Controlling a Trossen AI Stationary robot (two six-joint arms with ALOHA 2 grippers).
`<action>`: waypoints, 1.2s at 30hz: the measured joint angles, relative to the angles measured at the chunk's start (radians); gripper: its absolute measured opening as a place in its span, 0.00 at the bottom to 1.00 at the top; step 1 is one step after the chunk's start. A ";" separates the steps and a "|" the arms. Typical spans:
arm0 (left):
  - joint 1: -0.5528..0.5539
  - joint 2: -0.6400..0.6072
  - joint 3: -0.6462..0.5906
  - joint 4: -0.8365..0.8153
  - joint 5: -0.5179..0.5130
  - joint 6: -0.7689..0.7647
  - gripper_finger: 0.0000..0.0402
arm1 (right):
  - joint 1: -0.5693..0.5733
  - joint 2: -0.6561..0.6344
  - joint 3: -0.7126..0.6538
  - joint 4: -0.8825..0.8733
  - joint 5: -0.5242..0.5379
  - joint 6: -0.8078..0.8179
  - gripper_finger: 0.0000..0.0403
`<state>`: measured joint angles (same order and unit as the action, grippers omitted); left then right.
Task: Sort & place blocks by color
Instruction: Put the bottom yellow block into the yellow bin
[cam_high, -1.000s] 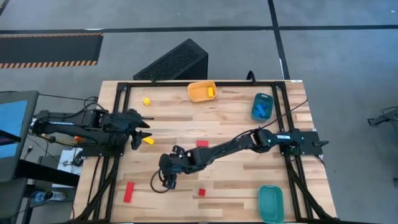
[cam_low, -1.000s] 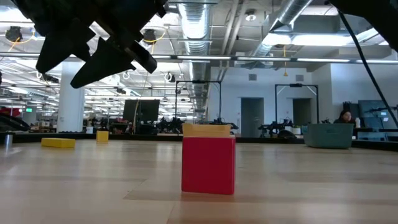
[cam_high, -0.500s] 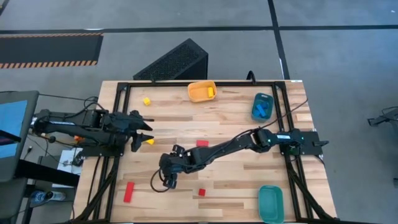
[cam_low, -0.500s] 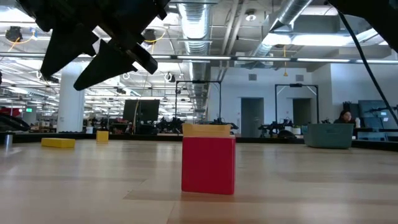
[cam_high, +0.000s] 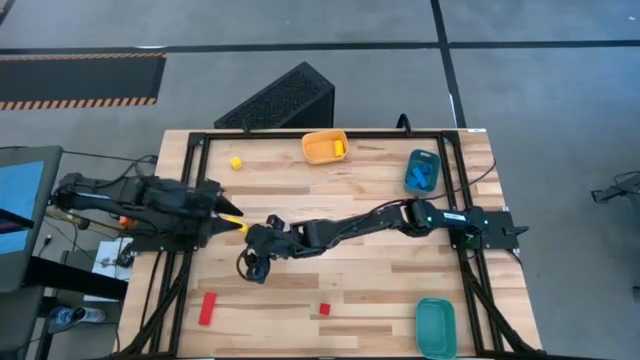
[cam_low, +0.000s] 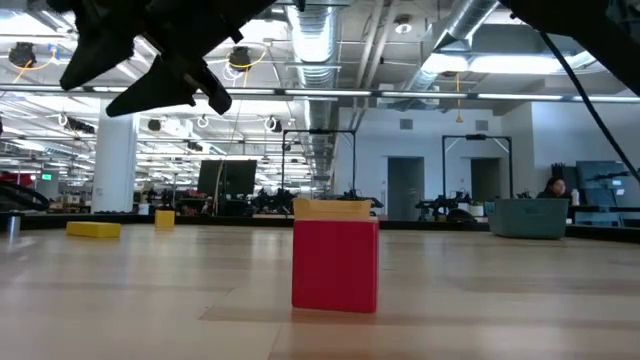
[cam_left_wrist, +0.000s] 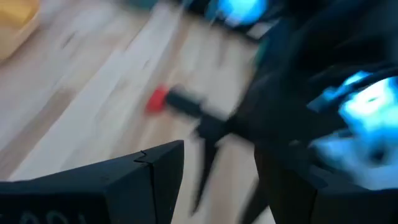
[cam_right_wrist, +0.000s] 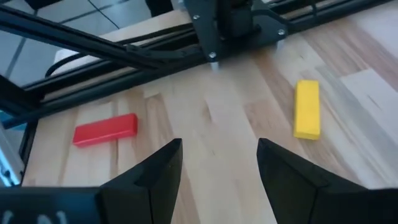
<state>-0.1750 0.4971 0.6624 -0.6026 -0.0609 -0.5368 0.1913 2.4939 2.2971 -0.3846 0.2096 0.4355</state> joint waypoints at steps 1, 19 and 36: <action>-0.007 -0.030 0.000 0.021 -0.005 0.000 0.45 | 0.000 0.000 0.000 0.001 0.000 -0.006 0.57; -0.017 -0.179 0.000 -0.105 -0.158 -0.024 0.45 | -0.018 0.095 -0.002 0.183 0.030 -0.279 0.57; -0.017 -0.170 0.000 -0.239 -0.201 -0.092 0.45 | -0.098 0.226 0.004 0.368 0.044 -0.362 0.79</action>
<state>-0.1921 0.3275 0.6628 -0.8419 -0.2623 -0.6290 0.0932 2.7199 2.3011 -0.0165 0.2535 0.0731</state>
